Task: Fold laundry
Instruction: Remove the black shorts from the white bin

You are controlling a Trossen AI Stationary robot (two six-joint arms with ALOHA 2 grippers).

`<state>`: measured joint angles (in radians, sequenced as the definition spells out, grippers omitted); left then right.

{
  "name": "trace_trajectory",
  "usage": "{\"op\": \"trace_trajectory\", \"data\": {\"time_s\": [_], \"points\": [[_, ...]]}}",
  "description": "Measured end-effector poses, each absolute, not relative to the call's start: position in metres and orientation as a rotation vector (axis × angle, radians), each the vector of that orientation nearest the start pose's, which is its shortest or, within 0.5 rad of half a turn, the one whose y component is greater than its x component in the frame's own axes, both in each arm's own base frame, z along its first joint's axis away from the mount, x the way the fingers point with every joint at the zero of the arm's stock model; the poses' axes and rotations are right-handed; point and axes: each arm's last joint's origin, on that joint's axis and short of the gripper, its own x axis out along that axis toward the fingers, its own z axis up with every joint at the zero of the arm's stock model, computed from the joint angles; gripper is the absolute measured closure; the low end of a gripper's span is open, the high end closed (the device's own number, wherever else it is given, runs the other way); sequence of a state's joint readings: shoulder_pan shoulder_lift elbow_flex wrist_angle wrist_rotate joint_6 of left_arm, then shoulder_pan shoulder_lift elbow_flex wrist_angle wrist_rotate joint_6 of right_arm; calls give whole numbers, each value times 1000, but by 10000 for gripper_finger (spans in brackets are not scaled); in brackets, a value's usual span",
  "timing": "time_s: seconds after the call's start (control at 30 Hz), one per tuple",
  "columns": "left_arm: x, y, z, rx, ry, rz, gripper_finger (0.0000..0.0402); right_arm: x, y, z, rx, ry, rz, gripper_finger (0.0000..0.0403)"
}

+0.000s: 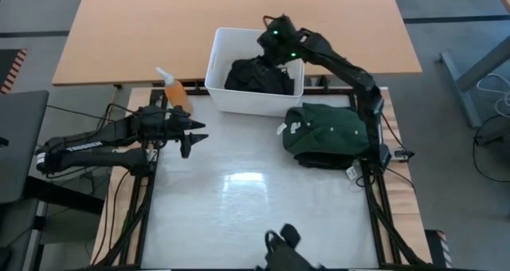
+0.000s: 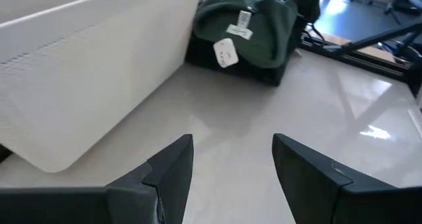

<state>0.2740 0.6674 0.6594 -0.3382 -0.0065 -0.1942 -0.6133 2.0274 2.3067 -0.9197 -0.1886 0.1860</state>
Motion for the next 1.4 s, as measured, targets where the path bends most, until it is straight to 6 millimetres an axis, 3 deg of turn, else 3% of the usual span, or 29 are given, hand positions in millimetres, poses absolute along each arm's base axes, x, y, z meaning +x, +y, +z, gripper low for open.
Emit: {"op": "trace_trajectory", "data": {"time_s": [0.13,0.3,0.5,0.7,0.83,1.07,1.23,1.33,1.4], "points": [[144,37,292,-234,320,288,205,370,-278,362,490,649,-518,162],[145,34,292,-219,323,296,205,386,-300,311,563,744,-544,109],[145,33,292,-191,328,301,205,393,-324,253,631,856,-609,96],[147,33,290,-174,342,300,205,399,-335,206,666,951,-607,96],[151,34,288,-162,363,317,205,397,-339,194,704,974,-574,106],[167,39,278,-122,424,362,205,397,-341,198,698,946,-599,125],[177,42,272,-98,450,358,205,399,-343,194,739,914,-523,132],[181,42,271,-82,455,355,205,403,-339,190,746,913,-481,169],[182,42,270,-75,463,355,205,407,-335,189,743,903,-437,219]]}}
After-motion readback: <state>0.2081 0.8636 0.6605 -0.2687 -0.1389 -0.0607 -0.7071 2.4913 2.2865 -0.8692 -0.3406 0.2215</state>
